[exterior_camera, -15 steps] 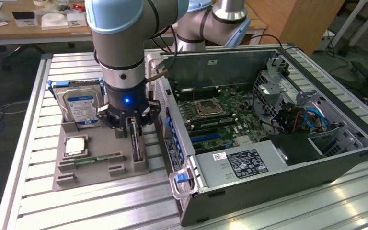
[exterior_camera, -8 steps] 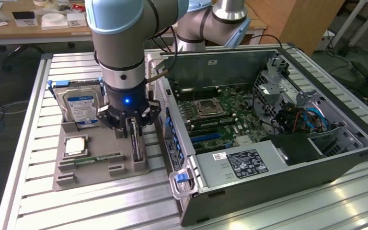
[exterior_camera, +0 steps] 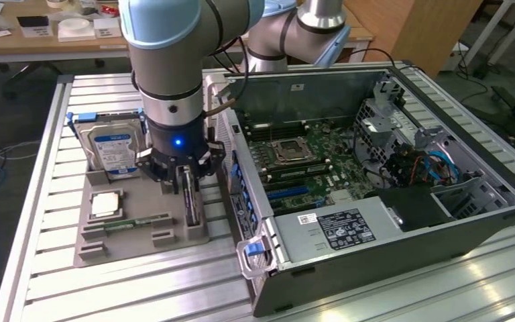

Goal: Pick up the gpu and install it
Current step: 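Pick up the gpu and move the gpu toward the slot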

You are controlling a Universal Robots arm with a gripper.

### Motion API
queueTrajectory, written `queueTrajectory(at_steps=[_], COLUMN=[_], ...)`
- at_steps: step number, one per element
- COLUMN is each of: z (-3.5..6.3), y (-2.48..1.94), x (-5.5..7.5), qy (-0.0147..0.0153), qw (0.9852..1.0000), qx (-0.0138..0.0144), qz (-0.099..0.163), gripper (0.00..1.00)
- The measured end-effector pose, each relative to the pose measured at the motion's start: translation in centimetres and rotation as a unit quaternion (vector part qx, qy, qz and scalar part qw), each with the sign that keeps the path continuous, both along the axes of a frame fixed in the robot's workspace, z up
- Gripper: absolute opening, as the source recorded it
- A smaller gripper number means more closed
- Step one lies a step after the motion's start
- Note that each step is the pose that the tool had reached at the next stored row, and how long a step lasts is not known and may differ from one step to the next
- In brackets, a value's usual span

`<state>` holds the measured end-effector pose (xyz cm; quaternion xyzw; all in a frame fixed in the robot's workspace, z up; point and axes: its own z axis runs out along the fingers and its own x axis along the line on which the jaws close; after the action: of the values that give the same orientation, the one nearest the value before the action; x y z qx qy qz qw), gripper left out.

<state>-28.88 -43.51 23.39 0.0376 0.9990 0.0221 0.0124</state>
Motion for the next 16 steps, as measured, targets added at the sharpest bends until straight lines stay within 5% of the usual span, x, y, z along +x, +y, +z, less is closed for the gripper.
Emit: queueTrajectory(at_steps=[16], z=[-0.24], y=[0.21], x=[0.0], qy=[0.0], qw=[1.0], qx=[0.0], qz=[0.0], gripper=[0.42])
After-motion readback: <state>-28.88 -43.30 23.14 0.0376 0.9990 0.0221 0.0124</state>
